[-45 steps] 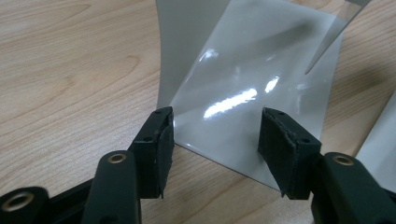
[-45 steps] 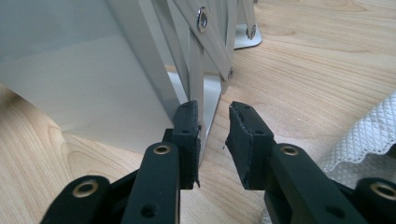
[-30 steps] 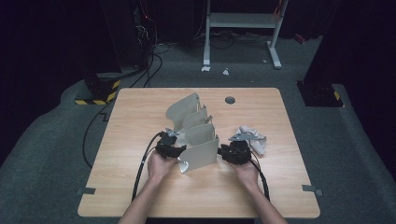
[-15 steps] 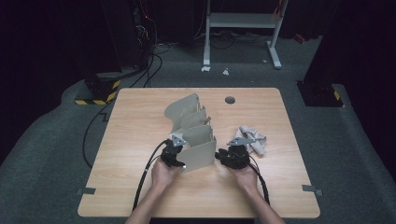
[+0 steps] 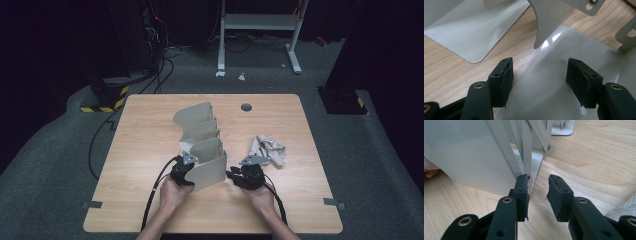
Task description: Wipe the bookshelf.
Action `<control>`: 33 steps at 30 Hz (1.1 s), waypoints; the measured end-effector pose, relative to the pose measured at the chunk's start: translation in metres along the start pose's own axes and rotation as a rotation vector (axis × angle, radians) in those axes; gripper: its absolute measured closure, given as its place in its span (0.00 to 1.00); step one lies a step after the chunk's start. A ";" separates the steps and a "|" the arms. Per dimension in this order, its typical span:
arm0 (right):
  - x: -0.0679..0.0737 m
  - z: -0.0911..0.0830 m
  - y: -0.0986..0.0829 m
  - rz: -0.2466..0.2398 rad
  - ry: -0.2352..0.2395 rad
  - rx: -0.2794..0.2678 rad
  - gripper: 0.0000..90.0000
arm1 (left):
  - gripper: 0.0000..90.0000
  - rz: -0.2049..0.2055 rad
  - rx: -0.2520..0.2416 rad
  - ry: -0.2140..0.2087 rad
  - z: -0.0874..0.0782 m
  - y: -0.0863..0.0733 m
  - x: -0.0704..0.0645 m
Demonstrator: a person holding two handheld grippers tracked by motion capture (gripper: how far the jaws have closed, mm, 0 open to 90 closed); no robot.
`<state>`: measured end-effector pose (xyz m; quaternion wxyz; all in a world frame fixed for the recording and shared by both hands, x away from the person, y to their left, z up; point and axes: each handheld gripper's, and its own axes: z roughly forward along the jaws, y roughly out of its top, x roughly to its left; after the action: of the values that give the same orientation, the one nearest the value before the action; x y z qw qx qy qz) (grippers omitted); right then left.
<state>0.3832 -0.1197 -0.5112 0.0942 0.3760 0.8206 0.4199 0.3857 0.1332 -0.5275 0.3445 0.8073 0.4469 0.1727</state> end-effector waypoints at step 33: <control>-0.108 -0.014 0.007 0.140 -0.435 0.034 0.35 | 0.25 -0.093 -0.051 0.131 -0.008 -0.018 0.030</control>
<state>0.4561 -0.2011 -0.5151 0.2331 0.5153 0.7599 0.3205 0.3862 0.1684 -0.5356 0.3424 0.7638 0.5009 0.2204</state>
